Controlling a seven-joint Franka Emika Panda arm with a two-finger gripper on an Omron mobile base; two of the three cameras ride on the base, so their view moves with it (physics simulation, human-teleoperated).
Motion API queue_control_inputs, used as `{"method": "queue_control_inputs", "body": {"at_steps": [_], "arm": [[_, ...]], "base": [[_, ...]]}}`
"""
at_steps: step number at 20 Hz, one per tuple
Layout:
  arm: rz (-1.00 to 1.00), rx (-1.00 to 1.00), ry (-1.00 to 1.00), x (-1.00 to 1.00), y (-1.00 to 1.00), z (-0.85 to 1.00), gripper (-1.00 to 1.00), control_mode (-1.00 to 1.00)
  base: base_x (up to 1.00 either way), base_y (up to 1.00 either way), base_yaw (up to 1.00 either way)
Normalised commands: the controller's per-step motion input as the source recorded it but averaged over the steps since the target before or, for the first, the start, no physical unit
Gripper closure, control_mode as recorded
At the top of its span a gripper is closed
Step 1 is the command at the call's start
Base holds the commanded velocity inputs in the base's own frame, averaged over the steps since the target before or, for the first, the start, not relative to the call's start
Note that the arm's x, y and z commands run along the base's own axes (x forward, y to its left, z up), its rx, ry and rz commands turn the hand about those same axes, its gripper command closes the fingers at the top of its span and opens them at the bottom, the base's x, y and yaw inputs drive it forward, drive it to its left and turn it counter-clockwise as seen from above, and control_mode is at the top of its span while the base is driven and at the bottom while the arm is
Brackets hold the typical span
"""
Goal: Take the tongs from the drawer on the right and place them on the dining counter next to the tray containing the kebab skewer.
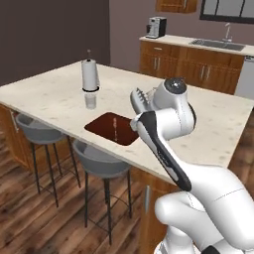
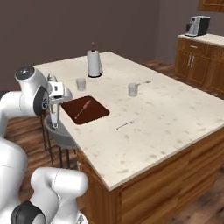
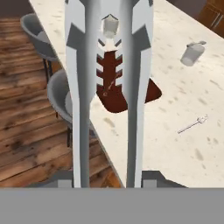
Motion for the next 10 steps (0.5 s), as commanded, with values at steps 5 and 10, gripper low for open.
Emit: {"method": "queue_control_inputs", "body": {"at_steps": [5, 10], "arm": [[0.00, 0.00, 0.00, 0.00, 0.00, 0.00, 1.00, 1.00], [0.00, 0.00, 0.00, 0.00, 0.00, 0.00, 1.00, 1.00]], "base": [[0.55, 0.65, -0.37], [0.28, 0.67, -0.31]]}}
